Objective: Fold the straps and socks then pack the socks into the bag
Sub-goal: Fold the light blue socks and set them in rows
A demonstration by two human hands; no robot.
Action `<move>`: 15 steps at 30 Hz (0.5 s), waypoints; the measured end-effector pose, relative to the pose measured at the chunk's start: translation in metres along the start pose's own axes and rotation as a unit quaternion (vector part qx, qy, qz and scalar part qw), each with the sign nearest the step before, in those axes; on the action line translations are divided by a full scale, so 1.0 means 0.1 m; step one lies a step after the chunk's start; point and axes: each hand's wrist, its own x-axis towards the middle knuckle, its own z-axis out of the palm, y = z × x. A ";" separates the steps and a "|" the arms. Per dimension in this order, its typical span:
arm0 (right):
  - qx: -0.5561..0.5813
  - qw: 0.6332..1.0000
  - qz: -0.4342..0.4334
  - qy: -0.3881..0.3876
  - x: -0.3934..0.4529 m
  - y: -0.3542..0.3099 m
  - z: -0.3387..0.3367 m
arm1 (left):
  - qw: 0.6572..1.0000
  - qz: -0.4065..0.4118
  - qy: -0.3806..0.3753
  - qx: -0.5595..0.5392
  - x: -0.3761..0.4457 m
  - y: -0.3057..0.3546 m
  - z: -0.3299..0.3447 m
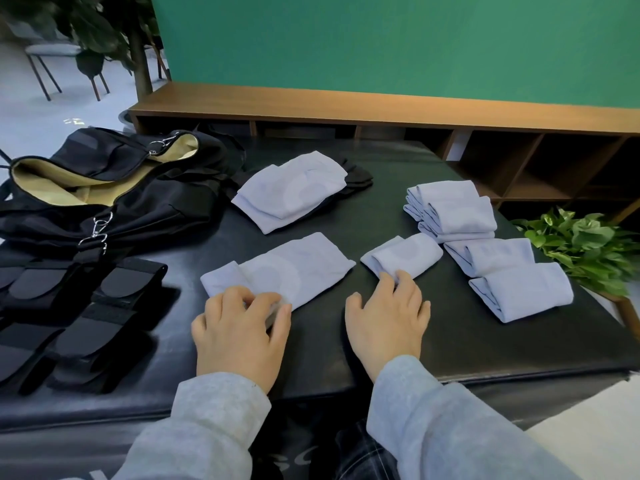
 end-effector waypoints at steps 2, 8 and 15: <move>-0.016 1.000 -0.017 -0.009 0.05 0.01 0.01 | 1.000 -0.016 0.010 0.012 0.00 0.00 0.01; 0.009 0.996 -0.087 -0.019 0.25 0.16 -0.06 | 0.999 -0.041 0.027 0.023 0.00 0.01 -0.01; 0.065 0.990 -0.127 0.003 0.35 0.31 -0.10 | 0.999 0.006 0.037 0.028 -0.01 -0.03 0.02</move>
